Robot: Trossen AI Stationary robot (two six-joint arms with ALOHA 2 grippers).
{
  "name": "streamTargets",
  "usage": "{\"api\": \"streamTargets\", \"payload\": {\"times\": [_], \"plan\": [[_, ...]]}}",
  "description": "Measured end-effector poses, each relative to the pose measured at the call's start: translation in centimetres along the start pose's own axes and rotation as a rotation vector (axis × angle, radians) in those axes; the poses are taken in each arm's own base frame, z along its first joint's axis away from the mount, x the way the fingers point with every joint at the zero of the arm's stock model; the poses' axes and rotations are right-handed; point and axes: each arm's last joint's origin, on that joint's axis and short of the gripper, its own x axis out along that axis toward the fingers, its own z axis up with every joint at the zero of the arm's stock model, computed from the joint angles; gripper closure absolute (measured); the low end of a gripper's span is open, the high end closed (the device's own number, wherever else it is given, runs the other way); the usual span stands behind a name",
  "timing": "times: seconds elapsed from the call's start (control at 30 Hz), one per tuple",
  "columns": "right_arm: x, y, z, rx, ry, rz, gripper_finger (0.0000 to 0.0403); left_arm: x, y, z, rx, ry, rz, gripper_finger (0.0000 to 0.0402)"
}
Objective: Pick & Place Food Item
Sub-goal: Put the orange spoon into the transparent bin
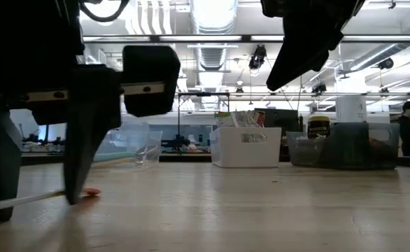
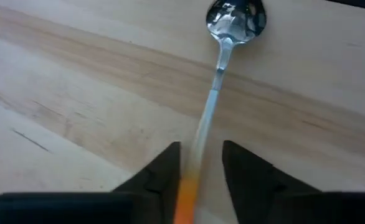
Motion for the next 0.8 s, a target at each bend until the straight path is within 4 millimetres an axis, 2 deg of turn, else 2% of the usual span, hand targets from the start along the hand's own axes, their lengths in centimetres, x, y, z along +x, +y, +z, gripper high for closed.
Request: {"api": "streamTargets", "payload": {"times": [0.2,0.33,0.47,0.67,0.8], "plan": [[0.0,0.0,0.0,0.001,-0.001,0.001,0.0326,0.0,0.0,-0.1,-0.023,-0.002,-0.009,0.0382],[0.0,0.1,0.0,0.000,-0.001,0.002,0.0326,-0.2,0.2,-0.2,-0.143,0.004,0.000,0.0389],[-0.1,0.2,-0.2,-0.008,0.002,0.005,0.0326,-1.5,0.6,-0.3,-0.337,0.021,0.016,0.0396],[-0.2,0.3,-0.3,-0.011,0.004,0.006,0.0326,-6.7,1.6,0.3,-0.615,0.001,0.126,0.0400],[-0.2,0.4,-0.4,-0.016,0.004,0.009,0.0326,-11.3,1.6,0.9,-0.752,-0.044,0.262,0.0400]]}}
